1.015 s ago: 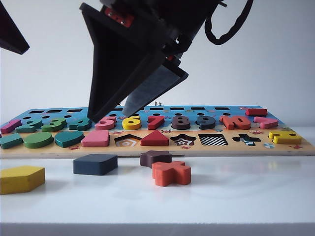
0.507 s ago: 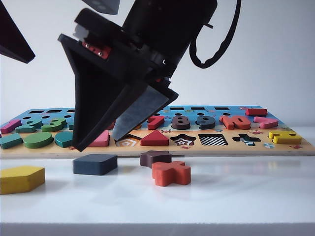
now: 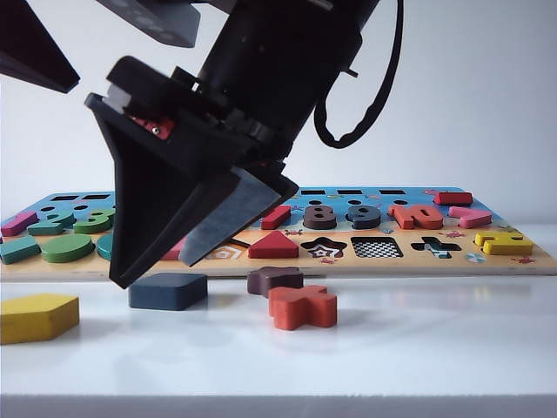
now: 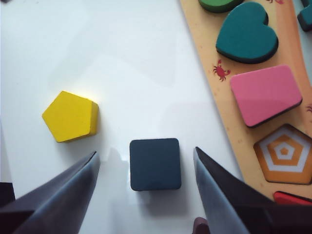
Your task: Insert the cube into the slot.
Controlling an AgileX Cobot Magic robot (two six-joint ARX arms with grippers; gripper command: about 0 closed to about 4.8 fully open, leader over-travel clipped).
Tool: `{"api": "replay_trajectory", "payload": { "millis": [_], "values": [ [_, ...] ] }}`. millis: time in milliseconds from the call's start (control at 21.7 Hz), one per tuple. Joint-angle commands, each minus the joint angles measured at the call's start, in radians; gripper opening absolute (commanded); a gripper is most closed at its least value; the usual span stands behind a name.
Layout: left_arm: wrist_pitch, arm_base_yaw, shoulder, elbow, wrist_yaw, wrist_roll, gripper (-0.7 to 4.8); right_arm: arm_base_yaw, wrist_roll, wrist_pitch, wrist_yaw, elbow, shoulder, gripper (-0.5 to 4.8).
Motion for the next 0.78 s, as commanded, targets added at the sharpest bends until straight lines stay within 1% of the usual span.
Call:
{"api": "replay_trajectory", "payload": {
  "millis": [46,415,507,784],
  "values": [
    [0.019,0.000,-0.002,0.004,0.015,0.007,0.17,-0.002,0.003,0.010,-0.006,0.004,0.003,3.40],
    [-0.057,0.001,-0.002,0.005,0.003,0.008,0.17,-0.003,0.003,0.010,-0.005,0.004,0.005,3.10],
    [-0.085,0.001,-0.002,0.005,-0.020,0.007,0.17,-0.006,0.003,0.010,-0.007,0.003,0.008,3.09],
    [-0.091,0.002,-0.003,0.005,-0.033,0.007,0.17,-0.008,0.003,0.005,-0.007,0.003,0.021,3.09]
  ]
}}
